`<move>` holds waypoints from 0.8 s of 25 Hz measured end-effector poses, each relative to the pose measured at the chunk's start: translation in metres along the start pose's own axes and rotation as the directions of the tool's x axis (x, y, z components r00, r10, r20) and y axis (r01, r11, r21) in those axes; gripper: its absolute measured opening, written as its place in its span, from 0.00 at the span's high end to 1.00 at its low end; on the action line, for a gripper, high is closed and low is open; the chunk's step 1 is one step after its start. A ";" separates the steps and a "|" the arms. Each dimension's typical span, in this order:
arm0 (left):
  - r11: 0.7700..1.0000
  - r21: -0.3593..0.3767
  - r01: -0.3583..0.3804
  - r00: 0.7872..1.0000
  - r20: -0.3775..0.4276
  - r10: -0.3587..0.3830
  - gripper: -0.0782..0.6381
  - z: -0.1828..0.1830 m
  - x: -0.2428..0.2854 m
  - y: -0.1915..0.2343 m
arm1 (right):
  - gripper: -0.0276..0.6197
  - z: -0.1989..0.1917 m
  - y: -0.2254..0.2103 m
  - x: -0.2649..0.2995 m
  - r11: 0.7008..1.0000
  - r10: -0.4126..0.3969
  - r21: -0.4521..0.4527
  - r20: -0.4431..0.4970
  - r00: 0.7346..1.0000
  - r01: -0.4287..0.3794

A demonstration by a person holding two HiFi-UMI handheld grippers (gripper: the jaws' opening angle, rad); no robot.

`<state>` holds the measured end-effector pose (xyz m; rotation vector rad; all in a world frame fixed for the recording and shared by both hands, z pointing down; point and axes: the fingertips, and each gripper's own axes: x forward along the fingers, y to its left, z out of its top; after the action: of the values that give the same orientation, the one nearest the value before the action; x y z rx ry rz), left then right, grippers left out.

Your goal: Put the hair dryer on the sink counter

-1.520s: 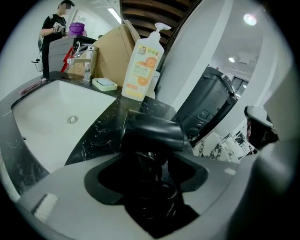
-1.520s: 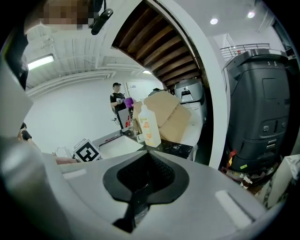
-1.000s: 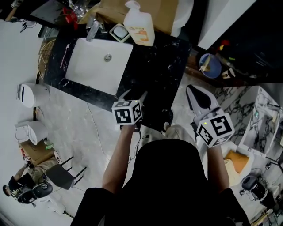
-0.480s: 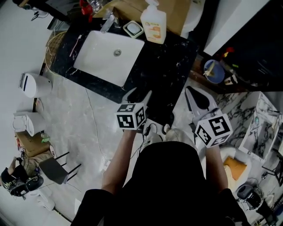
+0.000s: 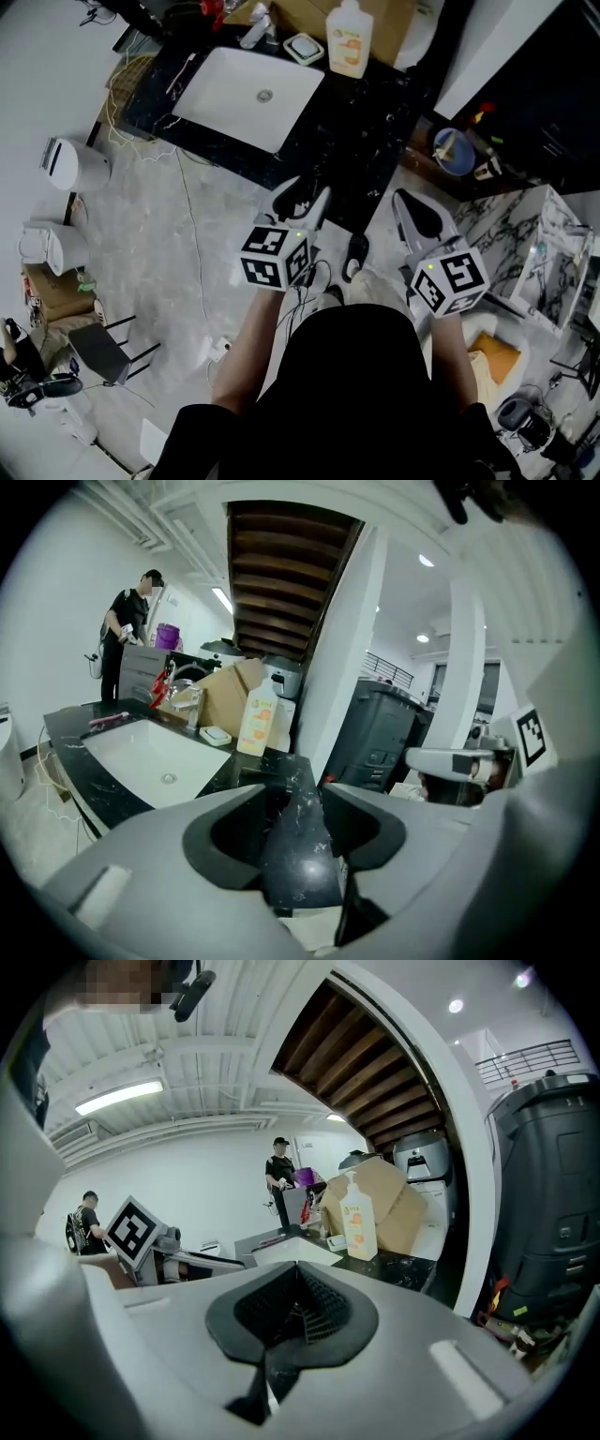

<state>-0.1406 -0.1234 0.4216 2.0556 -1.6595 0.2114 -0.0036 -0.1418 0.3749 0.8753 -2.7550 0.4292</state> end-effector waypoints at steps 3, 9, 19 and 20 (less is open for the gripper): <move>0.999 0.042 0.001 0.999 0.048 -0.003 0.65 0.005 -0.031 -0.011 | 0.94 -0.004 0.026 -0.013 1.000 0.010 -0.020 0.007 1.000 -0.009; 0.995 0.098 -0.035 0.993 0.112 0.024 0.70 0.003 -0.088 -0.019 | 0.94 -0.006 0.072 -0.037 0.998 0.031 -0.052 0.031 0.999 -0.029; 0.989 0.139 -0.049 0.983 0.181 0.023 0.80 -0.010 -0.157 -0.032 | 0.94 -0.013 0.127 -0.076 0.995 0.028 -0.096 0.057 0.998 -0.022; 0.987 0.149 -0.054 0.982 0.186 0.026 0.81 -0.010 -0.162 -0.034 | 0.94 -0.013 0.131 -0.079 0.994 0.030 -0.103 0.057 0.998 -0.024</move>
<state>-0.1470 0.0279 0.3546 2.2139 -1.8477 0.1716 -0.0167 0.0066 0.3369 0.8404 -2.8168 0.2687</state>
